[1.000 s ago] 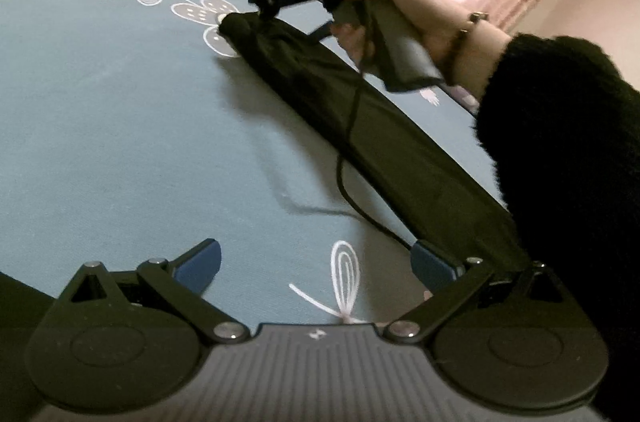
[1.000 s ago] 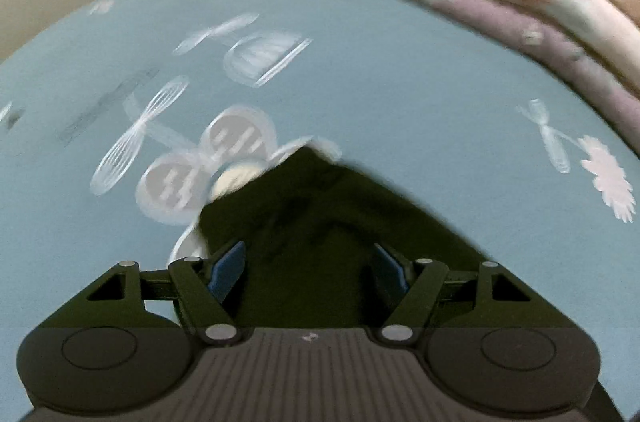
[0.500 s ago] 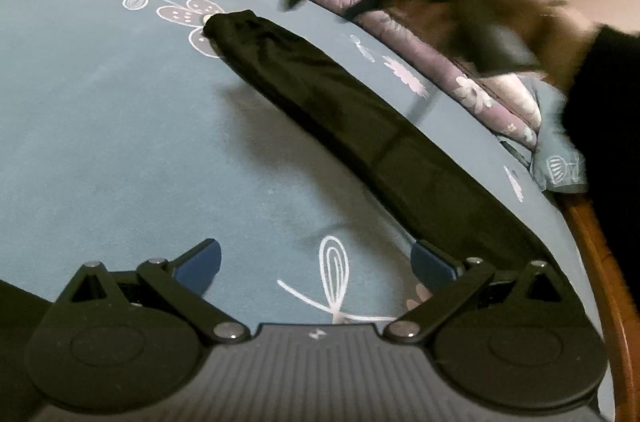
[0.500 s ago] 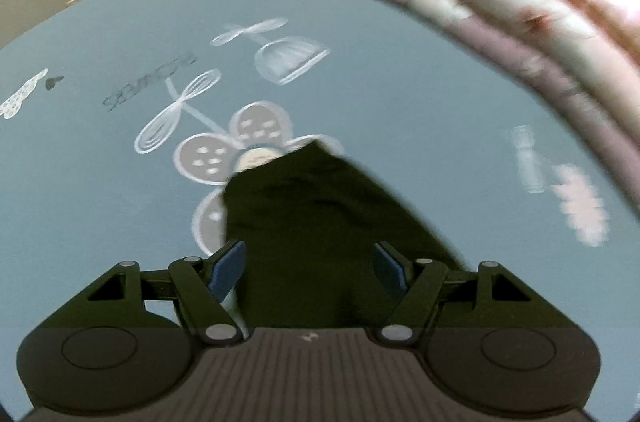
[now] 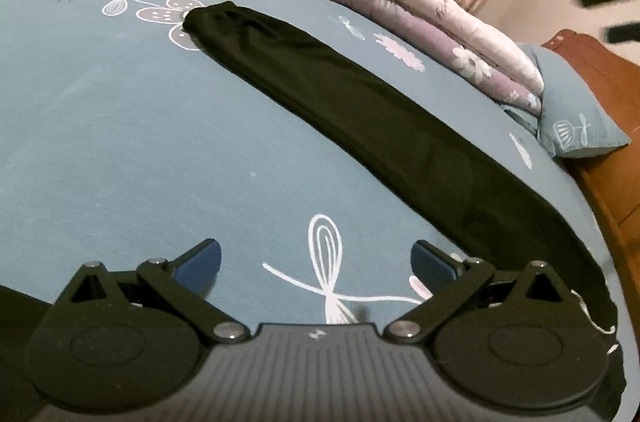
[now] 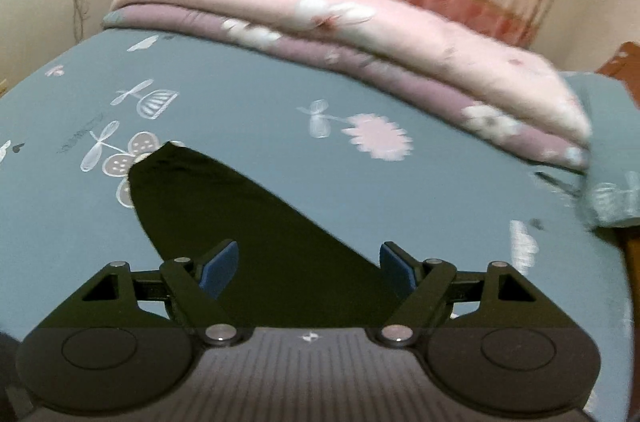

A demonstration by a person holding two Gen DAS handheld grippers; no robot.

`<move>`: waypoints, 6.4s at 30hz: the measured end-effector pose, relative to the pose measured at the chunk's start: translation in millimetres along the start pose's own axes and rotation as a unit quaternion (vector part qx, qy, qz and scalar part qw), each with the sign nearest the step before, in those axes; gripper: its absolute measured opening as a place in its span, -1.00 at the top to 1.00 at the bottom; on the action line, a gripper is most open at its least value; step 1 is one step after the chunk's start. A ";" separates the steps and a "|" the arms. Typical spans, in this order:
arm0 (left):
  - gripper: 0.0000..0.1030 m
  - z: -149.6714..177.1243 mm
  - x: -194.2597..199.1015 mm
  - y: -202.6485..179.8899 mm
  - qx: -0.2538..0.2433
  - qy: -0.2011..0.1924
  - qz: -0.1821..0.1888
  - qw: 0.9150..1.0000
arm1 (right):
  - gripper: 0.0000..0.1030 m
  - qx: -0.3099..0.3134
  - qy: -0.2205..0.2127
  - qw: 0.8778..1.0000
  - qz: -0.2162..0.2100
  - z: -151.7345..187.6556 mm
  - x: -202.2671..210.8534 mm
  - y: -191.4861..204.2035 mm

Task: Fold clothes

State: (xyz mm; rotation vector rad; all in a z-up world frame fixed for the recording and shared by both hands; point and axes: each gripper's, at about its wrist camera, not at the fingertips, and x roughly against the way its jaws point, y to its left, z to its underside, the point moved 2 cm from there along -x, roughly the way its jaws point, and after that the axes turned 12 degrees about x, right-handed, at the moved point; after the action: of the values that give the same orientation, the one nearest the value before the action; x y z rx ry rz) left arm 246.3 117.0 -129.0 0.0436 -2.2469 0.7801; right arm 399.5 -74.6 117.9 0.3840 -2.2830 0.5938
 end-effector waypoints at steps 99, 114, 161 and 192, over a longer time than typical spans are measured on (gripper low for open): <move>-0.95 35.7 -18.0 -38.7 -0.074 0.026 0.008 0.997 | -0.42 -0.218 0.160 0.955 -0.120 254.7 -119.7 -67.9; -0.95 44.3 -19.2 -45.0 -0.094 0.041 0.035 0.994 | -0.38 -0.050 0.052 0.994 0.077 244.6 -63.8 -172.5; -0.98 61.8 -29.5 -53.4 -0.141 0.057 0.116 0.982 | 0.32 0.048 0.039 0.990 -0.130 158.7 -200.5 -97.7; -0.98 56.6 -24.4 -50.7 -0.106 0.066 0.112 0.986 | -0.25 -0.001 0.162 0.982 -0.096 201.0 -161.5 -5.6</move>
State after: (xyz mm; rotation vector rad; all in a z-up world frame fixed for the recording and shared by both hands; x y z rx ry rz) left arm 240.5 39.9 -149.2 -0.3588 -2.2180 0.6336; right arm 395.4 -168.5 -122.3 0.4641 -1.9107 0.5135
